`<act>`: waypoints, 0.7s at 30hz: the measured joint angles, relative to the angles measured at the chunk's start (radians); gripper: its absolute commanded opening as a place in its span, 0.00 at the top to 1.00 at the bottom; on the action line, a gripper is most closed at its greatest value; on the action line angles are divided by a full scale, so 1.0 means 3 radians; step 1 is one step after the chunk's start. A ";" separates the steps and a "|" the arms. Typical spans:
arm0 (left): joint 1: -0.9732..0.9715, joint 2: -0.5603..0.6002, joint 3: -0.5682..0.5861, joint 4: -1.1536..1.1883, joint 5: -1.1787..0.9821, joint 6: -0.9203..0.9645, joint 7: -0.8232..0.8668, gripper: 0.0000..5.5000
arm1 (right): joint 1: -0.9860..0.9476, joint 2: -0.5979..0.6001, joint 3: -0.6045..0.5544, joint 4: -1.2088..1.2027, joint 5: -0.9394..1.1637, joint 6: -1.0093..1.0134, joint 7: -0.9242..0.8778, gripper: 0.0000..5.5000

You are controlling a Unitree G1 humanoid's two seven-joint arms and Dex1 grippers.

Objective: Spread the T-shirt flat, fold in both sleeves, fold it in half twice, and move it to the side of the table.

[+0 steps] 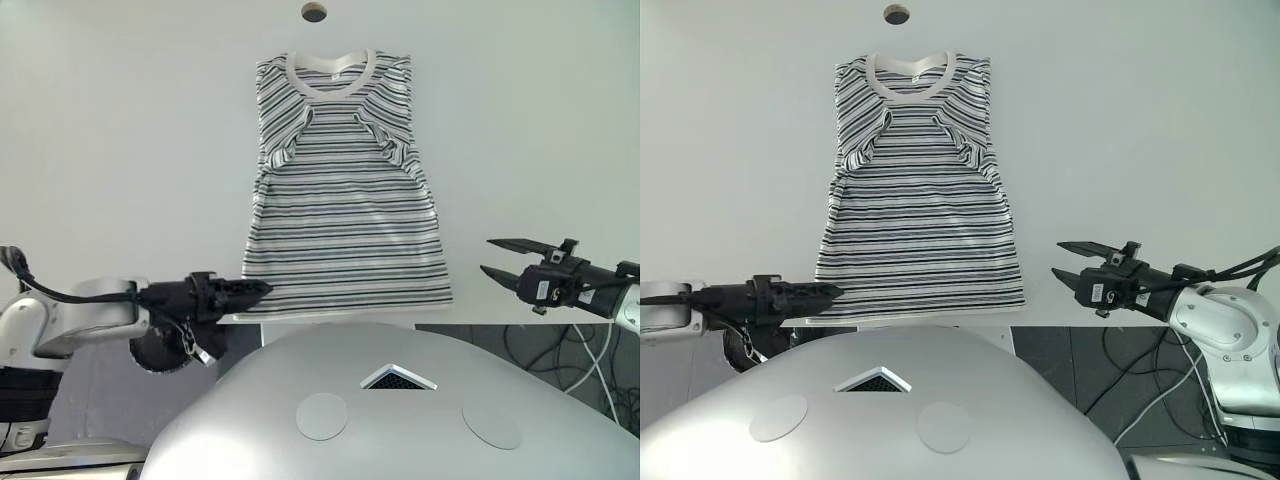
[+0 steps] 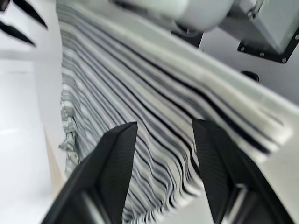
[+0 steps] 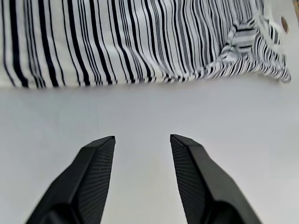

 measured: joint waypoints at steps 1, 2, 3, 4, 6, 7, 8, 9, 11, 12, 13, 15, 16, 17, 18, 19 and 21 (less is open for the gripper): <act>-0.0004 0.0036 -0.0047 -0.0051 -0.0001 0.0037 -0.0026 0.60 | 0.0007 0.0000 0.0000 -0.0007 0.0019 0.0000 0.0000 0.60; -0.0005 0.0063 -0.0073 -0.0071 -0.0004 0.0066 -0.0046 0.60 | 0.0015 0.0000 0.0000 -0.0010 0.0038 0.0000 0.0000 0.60; -0.0006 0.0097 -0.0108 -0.0126 -0.0008 0.0119 -0.0068 0.60 | 0.0026 0.0001 -0.0001 -0.0020 0.0061 0.0000 -0.0001 0.60; -0.0005 0.0123 -0.0139 -0.0183 -0.0021 0.0156 -0.0100 0.60 | 0.0031 0.0000 -0.0001 -0.0023 0.0066 0.0000 0.0000 0.60; -0.0003 0.0228 -0.0162 -0.0292 -0.0127 0.0246 -0.0134 0.60 | 0.0041 0.0000 -0.0003 -0.0025 0.0079 0.0001 0.0000 0.60; -0.0005 0.0257 -0.0161 -0.0326 -0.0139 0.0286 -0.0144 0.60 | 0.0041 0.0000 -0.0005 -0.0025 0.0081 0.0003 0.0000 0.60; -0.0008 0.0279 -0.0157 -0.0354 -0.0191 0.0343 -0.0148 0.60 | 0.0041 0.0000 -0.0006 -0.0025 0.0082 0.0010 0.0000 0.60; -0.0036 0.0285 -0.0148 -0.0434 -0.0302 0.0423 -0.0140 0.60 | 0.0039 0.0000 -0.0006 -0.0025 0.0083 0.0020 0.0000 0.60; -0.0061 0.0285 -0.0130 -0.0524 -0.0482 0.0572 -0.0128 0.54 | 0.0036 0.0001 -0.0003 -0.0025 0.0087 0.0058 -0.0002 0.53; -0.0060 0.0293 -0.0079 -0.0628 -0.0692 0.0750 -0.0138 0.52 | 0.0038 0.0001 -0.0002 -0.0021 0.0088 0.0096 0.0000 0.51; -0.0062 0.0322 -0.0021 -0.0713 -0.0867 0.0909 -0.0159 0.47 | 0.0041 0.0001 -0.0002 -0.0020 0.0088 0.0133 0.0001 0.46; -0.0047 0.0468 0.0195 -0.0751 -0.1137 0.1062 -0.0221 0.47 | 0.0039 0.0003 -0.0004 -0.0016 0.0067 0.0109 -0.0040 0.46; -0.0012 0.0530 0.0298 -0.0693 -0.1177 0.1003 -0.0246 0.47 | 0.0052 0.0003 -0.0003 -0.0020 0.0063 0.0083 -0.0041 0.46; 0.0047 0.0592 0.0394 -0.0582 -0.1181 0.0914 -0.0256 0.47 | 0.0080 0.0000 -0.0003 -0.0028 0.0063 0.0059 -0.0030 0.46; 0.0136 0.0647 0.0550 -0.0366 -0.1159 0.0691 -0.0253 0.47 | 0.0143 -0.0006 0.0004 -0.0057 0.0065 0.0043 0.0007 0.46; 0.0233 0.0692 0.0713 -0.0118 -0.1118 0.0447 -0.0240 0.47 | 0.0188 -0.0011 0.0023 -0.0089 0.0065 0.0021 0.0028 0.46; 0.0420 0.0720 0.0990 0.0320 -0.0837 -0.0034 -0.0206 0.47 | 0.0189 -0.0014 0.0044 -0.0129 0.0067 -0.0001 0.0037 0.46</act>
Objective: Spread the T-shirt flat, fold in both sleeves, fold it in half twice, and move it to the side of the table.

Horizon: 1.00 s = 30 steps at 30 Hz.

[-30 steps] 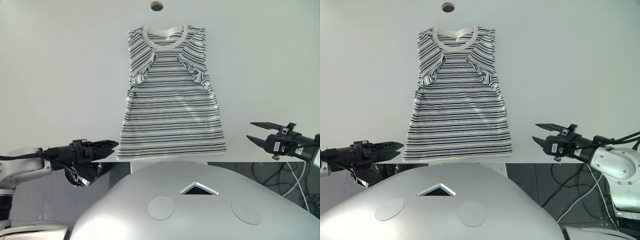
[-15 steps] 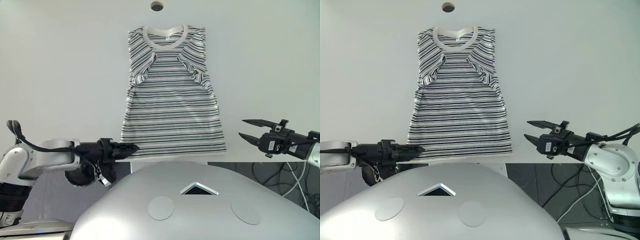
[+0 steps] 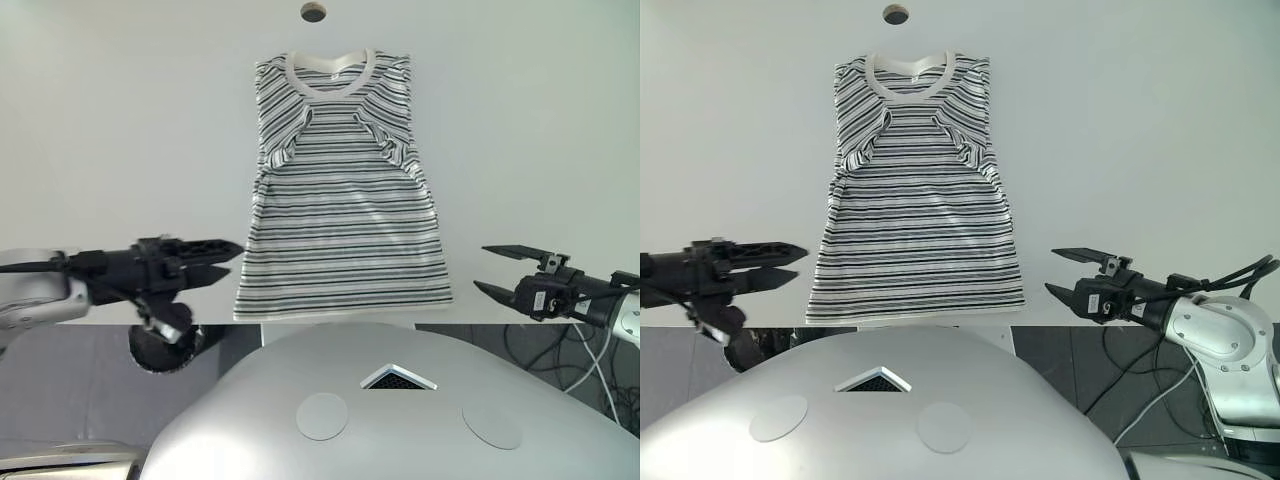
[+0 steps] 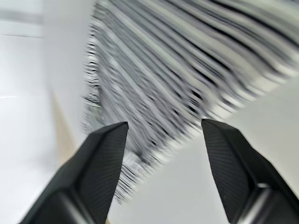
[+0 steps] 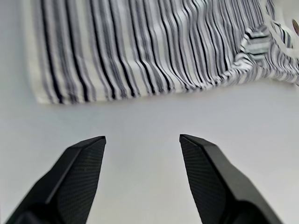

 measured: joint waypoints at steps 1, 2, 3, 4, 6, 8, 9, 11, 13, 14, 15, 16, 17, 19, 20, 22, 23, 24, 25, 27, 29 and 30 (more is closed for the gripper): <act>0.0082 -0.0013 0.0065 0.0136 0.0156 -0.0189 0.0022 0.47 | -0.0012 -0.0002 0.0014 -0.0002 0.0000 -0.0001 0.0000 0.46; 0.0121 -0.0049 0.0091 0.0213 0.0295 -0.0313 0.0033 0.47 | -0.0024 -0.0003 0.0034 -0.0002 0.0000 -0.0002 0.0000 0.46; 0.0111 -0.0115 0.0090 0.0291 0.0443 -0.0379 0.0070 0.47 | -0.0041 -0.0004 0.0061 -0.0002 -0.0001 -0.0002 -0.0002 0.46; 0.0077 -0.0165 0.0052 0.0323 0.0548 -0.0404 0.0096 0.47 | -0.0062 -0.0004 0.0081 -0.0002 -0.0002 -0.0002 -0.0005 0.46; -0.0051 -0.0320 -0.0128 0.0346 0.0743 -0.0419 0.0162 0.47 | -0.0084 -0.0006 0.0114 0.0000 -0.0003 -0.0003 -0.0009 0.46; -0.0167 -0.0445 -0.0289 0.0286 0.0808 -0.0397 0.0231 0.47 | -0.0102 -0.0007 0.0117 0.0000 -0.0003 -0.0005 -0.0014 0.46; -0.0223 -0.0491 -0.0363 0.0259 0.0837 -0.0365 0.0259 0.47 | -0.0112 -0.0007 0.0118 0.0000 -0.0003 -0.0005 -0.0018 0.46; -0.0295 -0.0581 -0.0486 0.0193 0.0851 -0.0293 0.0325 0.47 | -0.0132 -0.0007 0.0121 0.0000 -0.0003 -0.0006 -0.0029 0.46; -0.0301 -0.0593 -0.0531 0.0179 0.0862 -0.0258 0.0361 0.47 | -0.0137 -0.0007 0.0121 0.0000 -0.0003 -0.0006 -0.0030 0.46; -0.0300 -0.0588 -0.0543 0.0160 0.0861 -0.0228 0.0369 0.47 | -0.0143 -0.0007 0.0121 0.0000 -0.0003 -0.0007 -0.0030 0.46; -0.0296 -0.0582 -0.0564 0.0140 0.0855 -0.0207 0.0379 0.47 | -0.0148 -0.0007 0.0121 0.0000 -0.0003 -0.0008 -0.0031 0.46; -0.0295 -0.0572 -0.0592 0.0104 0.0843 -0.0195 0.0382 0.47 | -0.0151 -0.0007 0.0121 0.0000 -0.0002 -0.0008 -0.0032 0.46; -0.0288 -0.0552 -0.0628 0.0063 0.0838 -0.0186 0.0382 0.47 | -0.0152 -0.0007 0.0121 -0.0001 -0.0002 -0.0008 -0.0033 0.46; -0.0259 -0.0533 -0.0678 -0.0006 0.0835 -0.0166 0.0381 0.47 | -0.0161 -0.0007 0.0123 -0.0002 -0.0002 -0.0008 -0.0034 0.46; -0.0244 -0.0523 -0.0699 -0.0038 0.0831 -0.0148 0.0381 0.47 | -0.0171 -0.0007 0.0130 -0.0003 -0.0002 -0.0008 -0.0035 0.46; -0.0220 -0.0504 -0.0762 -0.0117 0.0827 -0.0111 0.0366 0.47 | -0.0188 -0.0007 0.0136 -0.0005 -0.0002 -0.0008 -0.0035 0.46; -0.0219 -0.0493 -0.0788 -0.0148 0.0822 -0.0076 0.0357 0.47 | -0.0191 -0.0007 0.0136 -0.0005 -0.0001 -0.0008 -0.0035 0.46; -0.0218 -0.0485 -0.0798 -0.0174 0.0821 -0.0053 0.0354 0.47 | -0.0192 -0.0007 0.0136 -0.0005 -0.0001 -0.0008 -0.0035 0.46; -0.0211 -0.0455 -0.0808 -0.0207 0.0821 -0.0031 0.0351 0.47 | -0.0192 -0.0007 0.0136 -0.0005 -0.0001 -0.0008 -0.0035 0.46; -0.0188 -0.0437 -0.0812 -0.0233 0.0821 0.0002 0.0354 0.47 | -0.0192 -0.0007 0.0137 -0.0005 -0.0001 -0.0008 -0.0037 0.46; -0.0185 -0.0420 -0.0812 -0.0233 0.0820 0.0015 0.0361 0.47 | -0.0192 -0.0007 0.0138 -0.0005 -0.0001 -0.0008 -0.0042 0.46; -0.0185 -0.0405 -0.0812 -0.0234 0.0821 0.0022 0.0363 0.47 | -0.0192 -0.0007 0.0138 -0.0005 -0.0001 -0.0008 -0.0045 0.46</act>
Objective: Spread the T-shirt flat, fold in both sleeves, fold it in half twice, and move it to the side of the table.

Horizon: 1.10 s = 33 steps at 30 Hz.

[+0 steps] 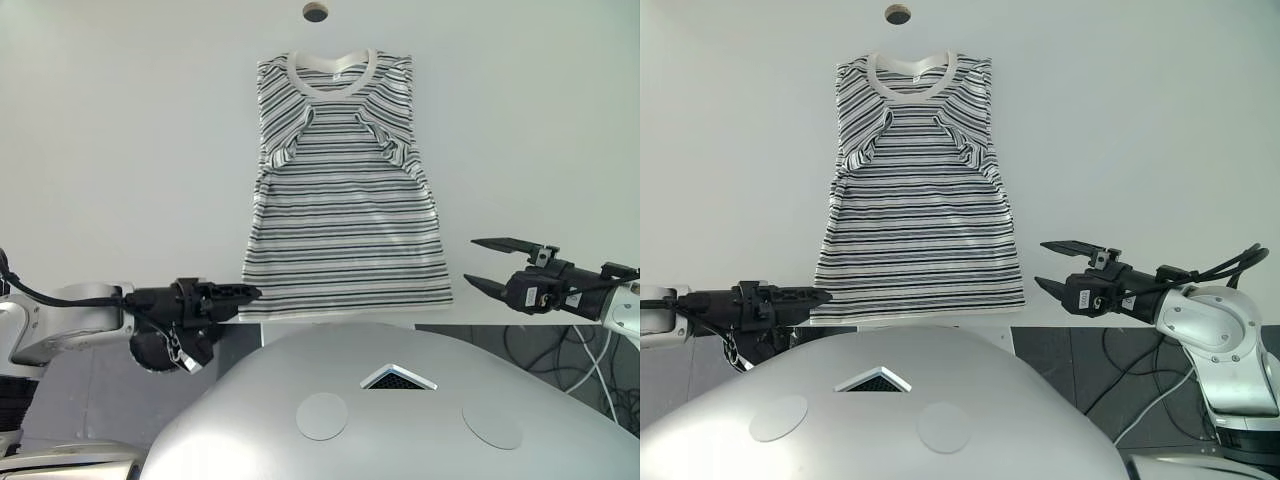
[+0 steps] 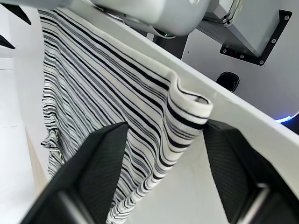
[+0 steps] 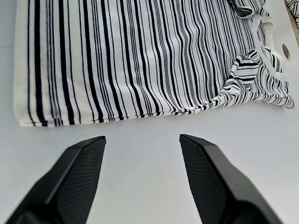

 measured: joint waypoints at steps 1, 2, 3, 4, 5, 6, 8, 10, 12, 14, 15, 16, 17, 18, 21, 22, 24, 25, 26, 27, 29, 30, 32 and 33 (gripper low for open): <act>-0.0002 0.0015 0.0000 0.0000 0.0000 0.0005 0.0000 0.47 | 0.0000 0.0000 0.0000 0.0000 0.0000 0.0000 -0.0005 0.46; -0.0005 0.0016 -0.0003 0.0000 0.0000 0.0016 0.0002 0.51 | 0.0000 0.0000 0.0001 0.0000 0.0000 0.0000 -0.0014 0.45; -0.0005 0.0018 -0.0010 0.0000 -0.0006 0.0038 0.0003 0.54 | 0.0000 0.0000 0.0001 0.0000 0.0000 0.0000 -0.0022 0.45; -0.0004 0.0019 -0.0014 0.0000 -0.0006 0.0063 0.0001 0.57 | 0.0000 0.0000 0.0001 0.0000 0.0000 0.0000 -0.0028 0.45; -0.0002 0.0030 -0.0028 0.0000 -0.0011 0.0071 0.0000 0.58 | 0.0001 0.0000 0.0001 -0.0001 0.0000 0.0001 -0.0030 0.45; 0.0001 0.0044 -0.0044 -0.0001 -0.0018 0.0074 -0.0001 0.62 | 0.0001 0.0000 0.0001 -0.0001 0.0000 0.0001 -0.0031 0.45; 0.0015 0.0073 -0.0087 -0.0037 -0.0100 0.0144 -0.0020 0.68 | 0.0006 0.0000 0.0001 -0.0007 -0.0001 0.0001 -0.0032 0.45; 0.0014 0.0101 -0.0165 -0.0145 -0.0171 0.0265 -0.0081 0.75 | 0.0020 0.0000 0.0008 -0.0017 -0.0001 0.0001 -0.0034 0.45; 0.0002 0.0138 -0.0233 -0.0230 -0.0254 0.0370 -0.0149 0.83 | 0.0026 0.0000 0.0009 -0.0023 -0.0002 0.0001 -0.0034 0.45; 0.0033 0.0171 -0.0241 -0.0284 -0.0351 0.0428 -0.0177 0.90 | 0.0038 0.0000 0.0009 -0.0031 -0.0002 0.0001 -0.0033 0.45; 0.0049 0.0183 -0.0238 -0.0285 -0.0356 0.0427 -0.0177 0.94 | 0.0045 0.0000 0.0009 -0.0031 -0.0003 0.0000 -0.0032 0.45; 0.0075 0.0212 -0.0231 -0.0280 -0.0359 0.0420 -0.0176 0.98 | 0.0057 -0.0002 0.0009 -0.0032 -0.0005 -0.0003 -0.0032 0.45; 0.0086 0.0229 -0.0226 -0.0264 -0.0361 0.0411 -0.0171 1.00 | 0.0065 -0.0009 0.0009 -0.0032 -0.0017 -0.0017 -0.0031 0.45; 0.0097 0.0249 -0.0225 -0.0241 -0.0361 0.0407 -0.0171 1.00 | 0.0067 -0.0020 0.0009 -0.0031 -0.0038 -0.0054 -0.0030 0.45; 0.0061 0.0255 -0.0244 -0.0187 -0.0357 0.0412 -0.0170 1.00 | 0.0091 -0.0049 0.0006 -0.0020 -0.0137 -0.0178 -0.0029 0.45; 0.0043 0.0255 -0.0260 -0.0184 -0.0354 0.0423 -0.0170 1.00 | 0.0121 -0.0057 -0.0005 -0.0009 -0.0166 -0.0245 -0.0029 0.45; 0.0035 0.0255 -0.0286 -0.0184 -0.0346 0.0437 -0.0172 1.00 | 0.0154 -0.0114 -0.0040 0.0034 -0.0293 -0.0384 -0.0033 0.45; 0.0035 0.0254 -0.0299 -0.0185 -0.0344 0.0441 -0.0172 1.00 | 0.0154 -0.0140 -0.0043 0.0058 -0.0357 -0.0455 -0.0038 0.45; 0.0036 0.0254 -0.0302 -0.0185 -0.0340 0.0445 -0.0172 1.00 | 0.0151 -0.0171 -0.0041 0.0097 -0.0414 -0.0520 -0.0045 0.45; 0.0037 0.0254 -0.0302 -0.0185 -0.0335 0.0454 -0.0170 1.00 | 0.0144 -0.0182 -0.0030 0.0112 -0.0464 -0.0574 -0.0055 0.45; 0.0038 0.0254 -0.0303 -0.0180 -0.0306 0.0459 -0.0167 1.00 | 0.0127 -0.0186 0.0062 0.0135 -0.0564 -0.0678 -0.0072 0.45; 0.0036 0.0253 -0.0307 -0.0175 -0.0295 0.0460 -0.0166 1.00 | 0.0123 -0.0187 0.0114 0.0136 -0.0611 -0.0713 -0.0075 0.45; 0.0031 0.0252 -0.0337 -0.0156 -0.0262 0.0476 -0.0165 1.00 | 0.0117 -0.0196 0.0209 0.0135 -0.0642 -0.0738 -0.0073 0.45; 0.0026 0.0252 -0.0341 -0.0156 -0.0253 0.0484 -0.0165 1.00 | 0.0107 -0.0202 0.0237 0.0133 -0.0642 -0.0753 -0.0073 0.45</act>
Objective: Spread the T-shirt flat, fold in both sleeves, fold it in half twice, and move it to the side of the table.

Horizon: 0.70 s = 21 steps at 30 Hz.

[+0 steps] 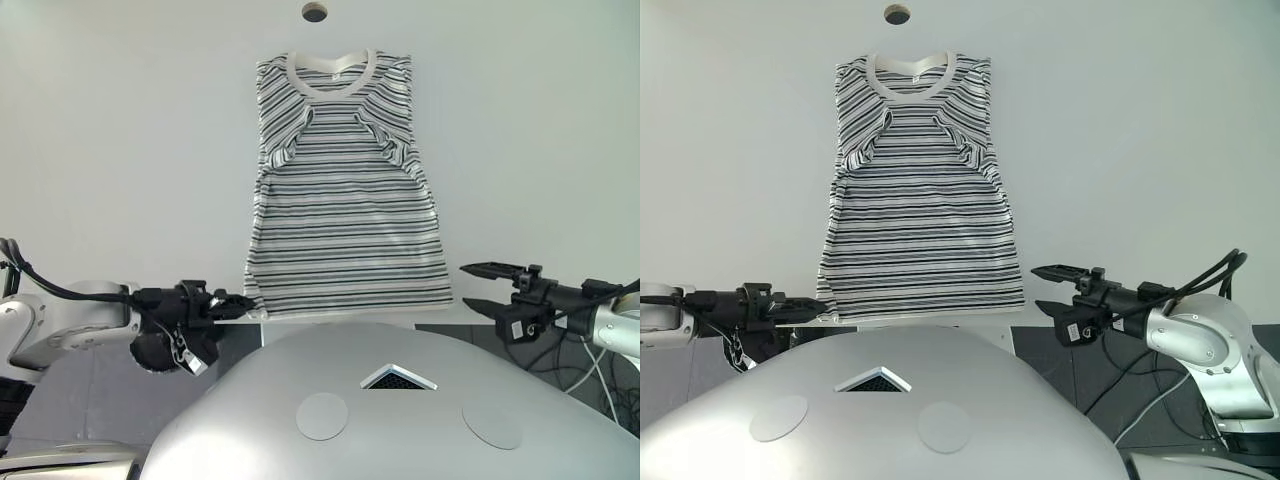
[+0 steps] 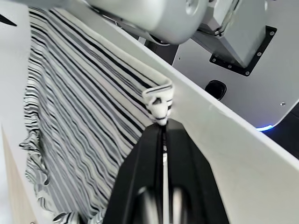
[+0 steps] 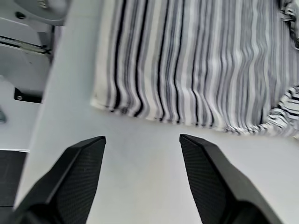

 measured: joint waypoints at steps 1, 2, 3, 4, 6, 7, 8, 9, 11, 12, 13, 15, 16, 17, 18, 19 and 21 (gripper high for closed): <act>-0.0010 -0.0001 -0.0010 0.0000 0.0005 0.0015 0.0000 1.00 | -0.0049 -0.0012 0.0056 -0.0001 -0.0001 -0.0014 0.0006 0.45; -0.0030 -0.0004 -0.0027 0.0000 0.0006 0.0023 0.0000 1.00 | -0.0096 -0.0018 0.0115 0.0001 0.0000 -0.0015 0.0011 0.45; -0.0049 -0.0009 -0.0037 0.0000 0.0006 0.0032 -0.0001 1.00 | -0.0129 -0.0027 0.0168 0.0001 0.0003 -0.0011 0.0016 0.45; -0.0072 -0.0011 -0.0054 -0.0001 0.0006 0.0050 -0.0001 1.00 | -0.0174 -0.0040 0.0227 0.0001 0.0005 -0.0003 0.0020 0.45; -0.0112 -0.0013 -0.0076 -0.0001 0.0006 0.0086 -0.0002 1.00 | -0.0216 -0.0059 0.0291 0.0001 0.0014 0.0009 0.0018 0.45; -0.0115 -0.0013 -0.0086 -0.0002 0.0006 0.0092 -0.0002 1.00 | -0.0218 -0.0073 0.0305 0.0000 0.0018 0.0010 0.0015 0.45; -0.0116 -0.0013 -0.0097 -0.0004 0.0005 0.0099 -0.0002 1.00 | -0.0221 -0.0082 0.0320 -0.0003 0.0023 0.0025 0.0016 0.45; -0.0119 -0.0013 -0.0104 -0.0010 0.0005 0.0106 -0.0002 1.00 | -0.0231 -0.0096 0.0341 -0.0007 0.0032 0.0042 0.0016 0.45; -0.0122 -0.0012 -0.0109 -0.0038 0.0004 0.0116 -0.0002 1.00 | -0.0253 -0.0106 0.0396 -0.0022 0.0059 0.0089 0.0018 0.45; -0.0122 -0.0012 -0.0109 -0.0044 0.0003 0.0117 -0.0002 1.00 | -0.0266 -0.0107 0.0422 -0.0025 0.0088 0.0127 0.0021 0.45; -0.0122 -0.0012 -0.0109 -0.0051 0.0002 0.0118 -0.0002 1.00 | -0.0287 -0.0107 0.0453 -0.0030 0.0118 0.0177 0.0029 0.50; -0.0122 -0.0011 -0.0108 -0.0097 -0.0002 0.0146 -0.0002 1.00 | -0.0309 -0.0109 0.0491 -0.0047 0.0134 0.0245 0.0050 0.56; -0.0122 -0.0011 -0.0108 -0.0111 -0.0009 0.0164 -0.0005 1.00 | -0.0310 -0.0113 0.0506 -0.0052 0.0151 0.0287 0.0067 0.60; -0.0123 -0.0011 -0.0109 -0.0122 -0.0027 0.0177 -0.0009 1.00 | -0.0311 -0.0119 0.0517 -0.0061 0.0166 0.0326 0.0089 0.63; -0.0123 -0.0011 -0.0109 -0.0136 -0.0048 0.0187 -0.0014 1.00 | -0.0312 -0.0131 0.0526 -0.0067 0.0175 0.0346 0.0099 0.68; -0.0124 -0.0011 -0.0112 -0.0144 -0.0094 0.0212 -0.0018 1.00 | -0.0316 -0.0137 0.0528 -0.0069 0.0186 0.0372 0.0112 0.72; -0.0126 -0.0010 -0.0114 -0.0153 -0.0097 0.0222 -0.0020 1.00 | -0.0320 -0.0149 0.0529 -0.0071 0.0191 0.0408 0.0114 0.80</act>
